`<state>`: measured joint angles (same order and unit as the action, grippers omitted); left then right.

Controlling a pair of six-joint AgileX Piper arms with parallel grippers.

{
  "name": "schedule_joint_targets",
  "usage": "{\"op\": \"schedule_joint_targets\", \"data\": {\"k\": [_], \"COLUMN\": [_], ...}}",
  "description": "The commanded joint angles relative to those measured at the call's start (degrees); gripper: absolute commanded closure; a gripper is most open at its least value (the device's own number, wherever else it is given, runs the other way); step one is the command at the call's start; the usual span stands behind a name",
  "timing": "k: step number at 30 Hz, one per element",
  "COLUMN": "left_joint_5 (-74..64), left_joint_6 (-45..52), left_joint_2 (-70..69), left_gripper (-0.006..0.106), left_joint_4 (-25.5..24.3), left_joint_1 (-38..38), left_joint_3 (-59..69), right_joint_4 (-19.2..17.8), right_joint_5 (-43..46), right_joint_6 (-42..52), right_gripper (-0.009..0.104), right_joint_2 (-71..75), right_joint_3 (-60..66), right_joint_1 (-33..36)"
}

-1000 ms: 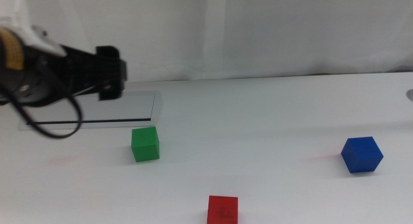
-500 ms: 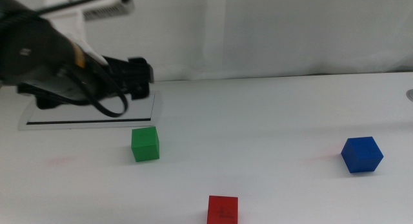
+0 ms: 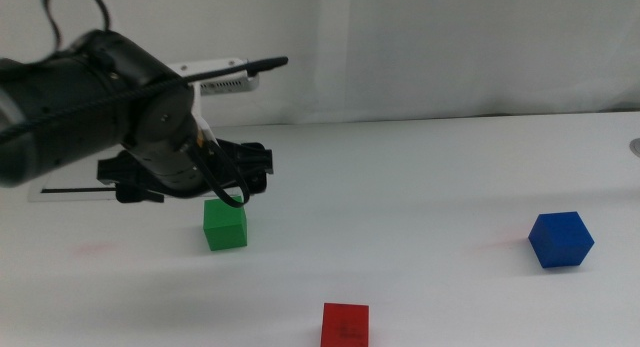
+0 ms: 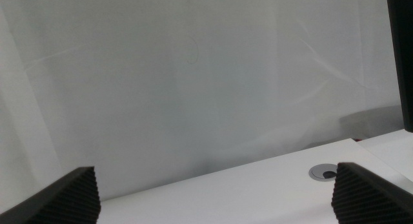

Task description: Stack red cubes first, then green, then blue cubes in a specific spot.

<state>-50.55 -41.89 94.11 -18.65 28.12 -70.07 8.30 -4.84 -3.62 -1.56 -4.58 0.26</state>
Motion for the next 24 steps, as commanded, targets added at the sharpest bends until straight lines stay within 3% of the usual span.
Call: {"op": "schedule_joint_targets", "data": {"k": [1,14,19,24], "left_joint_5": [1.03,5.38,9.22,10.17], "left_joint_6": [-1.73,-4.15,-3.14,-2.25], "left_joint_2": [1.69,9.09,10.55,12.34], "left_gripper": [0.009,0.009,0.009,0.009], "left_joint_4": [-0.29,0.25,3.5,3.51], "left_joint_1": [-0.14,-4.05,-5.17,-5.31], "left_joint_3": [-0.05,-0.05,-0.05,-0.05], "right_joint_4": [-0.34,-0.34,-0.34,-0.34], "right_joint_5": [0.48,0.48,0.48,0.48], "right_joint_6": [0.37,0.37,0.37,0.37], "right_gripper": [-0.002,-0.002,-0.002,-0.002], "right_joint_2": [0.22,0.22,0.22,0.22], "right_joint_3": [0.19,0.19,0.19,0.19], "right_joint_1": [0.23,0.23,0.23,0.23]}}
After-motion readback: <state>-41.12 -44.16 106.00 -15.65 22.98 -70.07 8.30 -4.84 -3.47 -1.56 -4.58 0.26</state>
